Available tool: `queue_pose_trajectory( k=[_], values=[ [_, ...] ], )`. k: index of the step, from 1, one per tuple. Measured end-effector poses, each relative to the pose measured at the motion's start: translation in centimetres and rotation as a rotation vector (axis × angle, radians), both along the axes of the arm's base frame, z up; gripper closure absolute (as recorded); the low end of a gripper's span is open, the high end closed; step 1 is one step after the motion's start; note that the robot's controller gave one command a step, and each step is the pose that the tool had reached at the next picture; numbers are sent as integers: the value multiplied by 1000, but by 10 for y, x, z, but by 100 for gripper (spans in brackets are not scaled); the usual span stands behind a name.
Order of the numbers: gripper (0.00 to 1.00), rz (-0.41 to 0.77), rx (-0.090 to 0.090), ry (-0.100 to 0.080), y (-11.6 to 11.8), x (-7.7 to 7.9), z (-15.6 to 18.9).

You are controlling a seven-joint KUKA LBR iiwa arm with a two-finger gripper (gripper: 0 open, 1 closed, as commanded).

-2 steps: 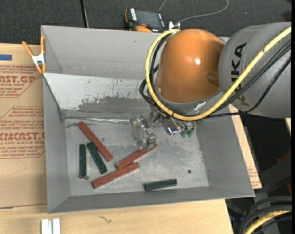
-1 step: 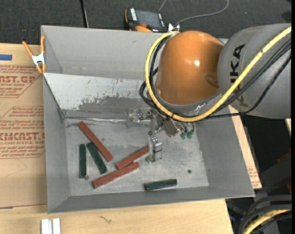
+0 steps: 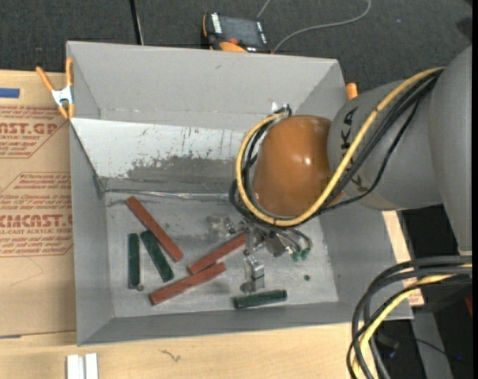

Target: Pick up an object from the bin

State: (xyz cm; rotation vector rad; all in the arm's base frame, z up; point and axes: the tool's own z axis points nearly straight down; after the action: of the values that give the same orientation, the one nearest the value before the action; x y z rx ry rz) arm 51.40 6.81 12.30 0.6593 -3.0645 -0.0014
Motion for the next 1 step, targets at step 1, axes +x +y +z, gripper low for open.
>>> queue_pose_trajectory(
  k=[1],
  values=[
    [0,55,0,-9,-28,58,-57]
  ],
)
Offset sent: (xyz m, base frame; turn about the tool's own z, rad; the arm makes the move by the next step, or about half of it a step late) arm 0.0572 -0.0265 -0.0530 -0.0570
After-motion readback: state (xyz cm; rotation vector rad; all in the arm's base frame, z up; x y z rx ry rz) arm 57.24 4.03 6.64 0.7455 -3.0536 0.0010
